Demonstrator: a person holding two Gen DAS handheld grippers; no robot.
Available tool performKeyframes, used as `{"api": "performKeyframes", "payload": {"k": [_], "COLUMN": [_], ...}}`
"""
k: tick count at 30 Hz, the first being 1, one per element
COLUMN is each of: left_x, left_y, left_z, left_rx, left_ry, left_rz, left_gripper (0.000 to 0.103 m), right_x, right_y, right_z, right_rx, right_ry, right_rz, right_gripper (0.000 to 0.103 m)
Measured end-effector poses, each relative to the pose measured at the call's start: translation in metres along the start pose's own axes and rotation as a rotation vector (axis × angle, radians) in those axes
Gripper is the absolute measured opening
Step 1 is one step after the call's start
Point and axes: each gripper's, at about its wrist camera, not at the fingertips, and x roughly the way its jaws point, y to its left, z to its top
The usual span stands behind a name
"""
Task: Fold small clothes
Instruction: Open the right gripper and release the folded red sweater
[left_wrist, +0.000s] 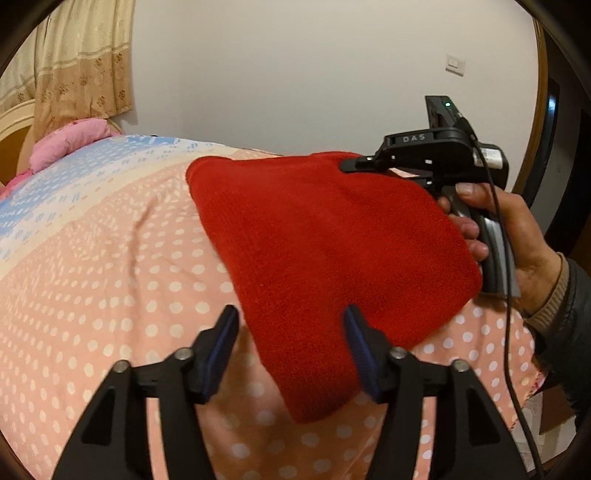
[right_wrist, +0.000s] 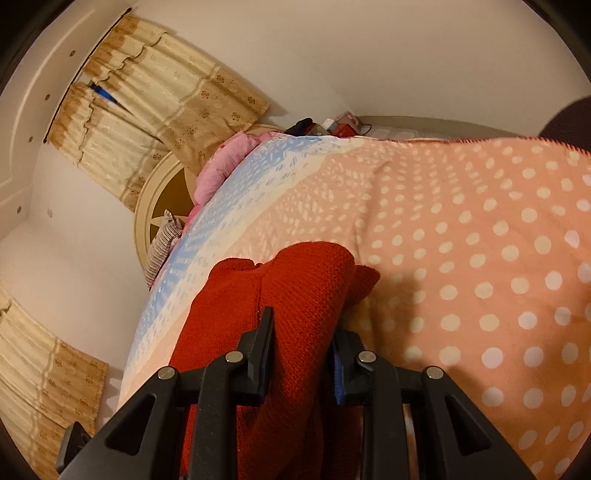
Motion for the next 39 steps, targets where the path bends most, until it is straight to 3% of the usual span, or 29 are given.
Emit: {"api": "performKeyframes", "payload": {"k": [2,13,19,22,24,28,32,34,35,37,39], "left_x": [0.0,0.007,-0.001,-0.014,-0.034,-0.054,-0.025,-0.008,-0.008,-0.005,-0.004], "left_y": [0.0,0.01,0.009,0.007,0.006,0.012,0.027,0.039,0.043,0.047,0.047], "left_z": [-0.001,-0.009,-0.009,-0.005,0.002,0.022,0.028,0.02,0.017,0.012,0.01], "left_rx": [0.001,-0.043,-0.048,-0.016,0.002,0.005,0.009,-0.033,-0.05,-0.088,-0.106], "left_ry": [0.002,0.016,0.03,0.029,-0.035,-0.133,-0.095,-0.049,-0.05,-0.055,-0.057], "left_rz": [0.001,0.008,0.007,0.053,0.068,0.116,0.206,0.218,0.213,0.2,0.197], "left_gripper": [0.066,0.088,0.088,0.088,0.088,0.103,0.103,0.103,0.103,0.103,0.103], "right_x": [-0.001,0.002,0.009,0.012,0.011,-0.001,-0.037,-0.053,-0.057,-0.056,-0.041], "right_y": [0.001,0.004,0.008,0.006,0.006,0.01,0.037,0.062,0.073,0.093,0.099], "right_z": [-0.002,-0.004,-0.006,-0.007,-0.007,-0.007,-0.006,-0.015,-0.021,-0.04,-0.058], "right_rx": [-0.004,-0.015,-0.056,-0.061,-0.07,-0.067,-0.114,-0.185,-0.217,-0.292,-0.335], "right_ry": [-0.004,0.007,0.036,0.048,0.045,0.015,-0.078,-0.097,-0.091,-0.036,0.054], "right_rz": [-0.004,-0.052,-0.132,-0.167,-0.182,-0.22,-0.278,-0.251,-0.214,-0.131,-0.117], "right_gripper": [0.026,0.026,0.028,0.028,0.031,0.043,0.043,0.045,0.054,0.061,0.061]}}
